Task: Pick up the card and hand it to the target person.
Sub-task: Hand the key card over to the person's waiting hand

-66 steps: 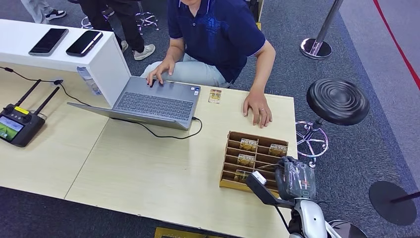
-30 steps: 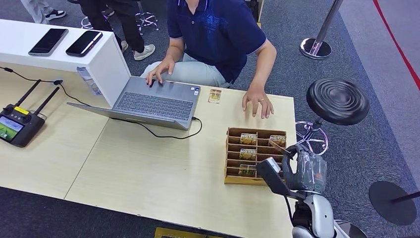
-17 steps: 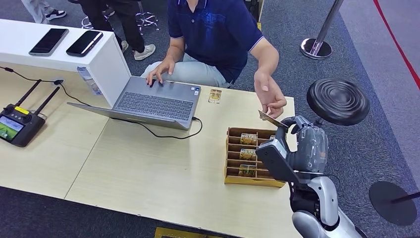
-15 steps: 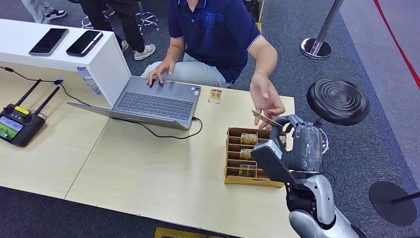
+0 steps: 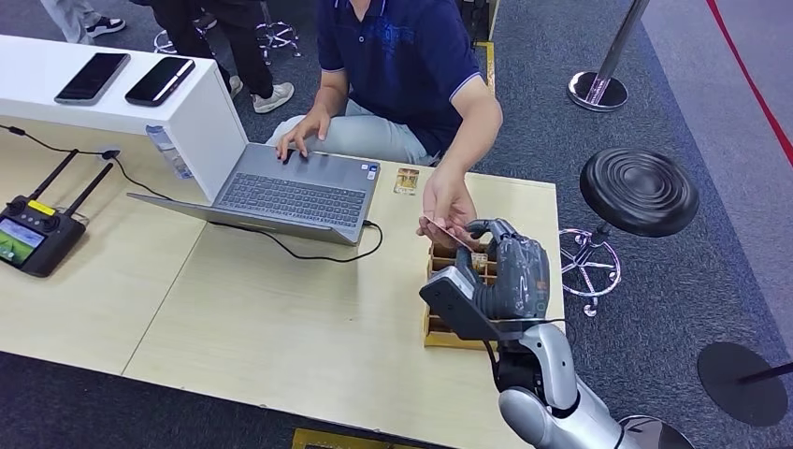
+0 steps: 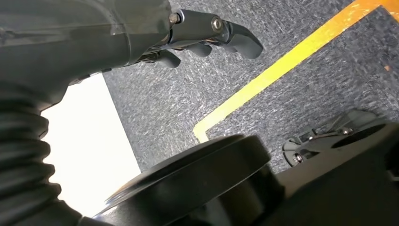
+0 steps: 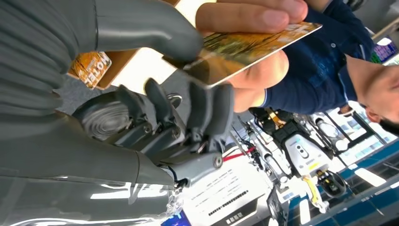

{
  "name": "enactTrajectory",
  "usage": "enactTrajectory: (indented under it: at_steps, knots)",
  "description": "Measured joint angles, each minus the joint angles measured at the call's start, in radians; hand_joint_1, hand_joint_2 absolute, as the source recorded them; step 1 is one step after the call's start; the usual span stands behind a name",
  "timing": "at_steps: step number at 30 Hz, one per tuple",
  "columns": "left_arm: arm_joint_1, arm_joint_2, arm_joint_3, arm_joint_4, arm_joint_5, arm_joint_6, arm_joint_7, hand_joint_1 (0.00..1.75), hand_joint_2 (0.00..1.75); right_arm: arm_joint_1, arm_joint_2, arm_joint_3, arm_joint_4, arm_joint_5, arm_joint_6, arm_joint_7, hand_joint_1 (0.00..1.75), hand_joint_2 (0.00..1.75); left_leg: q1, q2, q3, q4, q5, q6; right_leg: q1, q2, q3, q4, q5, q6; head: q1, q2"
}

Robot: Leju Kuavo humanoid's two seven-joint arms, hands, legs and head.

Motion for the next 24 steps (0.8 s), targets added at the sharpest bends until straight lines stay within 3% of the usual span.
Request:
enactTrajectory:
  at_steps: [9, 13, 19, 24]
  knots:
    - [0.019, 0.0, -0.01, 0.0, 0.021, 0.021, -0.016, 0.0, 0.0, 0.024, -0.011, 0.009, 0.013, -0.01, -0.055, 0.023, 0.0, 1.75, 0.0, 0.001, 0.0, 0.0, 0.0, 0.0, 0.0, 0.001, -0.001, 0.0, 0.0, 0.0, 0.0, 0.0]
    - [0.024, 0.001, -0.01, 0.0, 0.042, 0.024, -0.022, 0.0, 0.0, 0.067, -0.033, -0.013, -0.019, -0.078, -0.085, 0.007, 0.0, 1.75, 0.0, 0.001, 0.001, 0.0, 0.0, 0.0, 0.0, 0.001, -0.001, 0.0, 0.0, 0.0, 0.0, 0.0]
    - [0.036, 0.004, -0.01, 0.0, 0.074, 0.024, -0.029, 0.0, 0.0, 0.202, -0.093, -0.116, -0.151, -0.397, -0.094, -0.144, 0.0, 1.75, 0.0, 0.001, 0.0, 0.0, -0.001, 0.0, 0.0, 0.001, -0.001, -0.001, 0.0, 0.0, 0.0, 0.0]
    - [0.038, 0.005, -0.008, 0.0, 0.086, 0.025, -0.031, 0.0, 0.0, 0.288, -0.142, -0.187, -0.235, -0.789, -0.042, -0.306, 0.0, 1.75, 0.0, 0.001, 0.001, 0.0, -0.001, 0.0, 0.0, 0.002, -0.001, -0.001, 0.0, 0.0, 0.0, 0.0]
